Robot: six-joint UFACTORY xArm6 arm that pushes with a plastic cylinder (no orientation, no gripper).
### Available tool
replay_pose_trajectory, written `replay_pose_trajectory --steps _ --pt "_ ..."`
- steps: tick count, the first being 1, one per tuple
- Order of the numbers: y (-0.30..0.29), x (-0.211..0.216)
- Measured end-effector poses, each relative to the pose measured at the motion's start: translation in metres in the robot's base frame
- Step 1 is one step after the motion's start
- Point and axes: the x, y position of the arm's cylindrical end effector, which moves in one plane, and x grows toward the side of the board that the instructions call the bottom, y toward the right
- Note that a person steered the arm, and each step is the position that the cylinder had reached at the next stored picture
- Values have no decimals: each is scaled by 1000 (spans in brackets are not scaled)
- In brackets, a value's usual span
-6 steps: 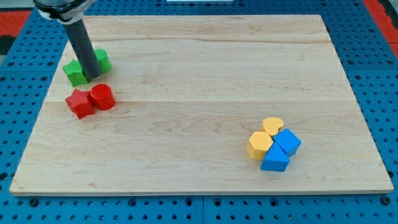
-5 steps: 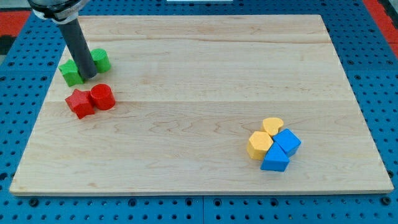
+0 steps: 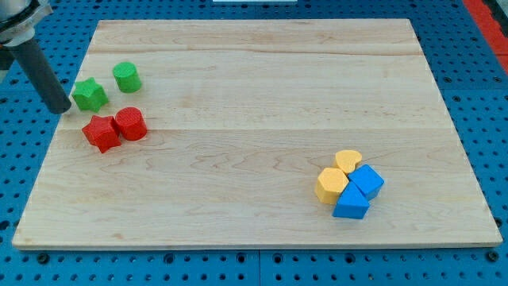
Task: Slide the green star along with green circle to the top left
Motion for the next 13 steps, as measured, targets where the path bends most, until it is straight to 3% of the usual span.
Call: replay_pose_trajectory --steps 3,13 --pt "62 -10" --pt "129 -145"
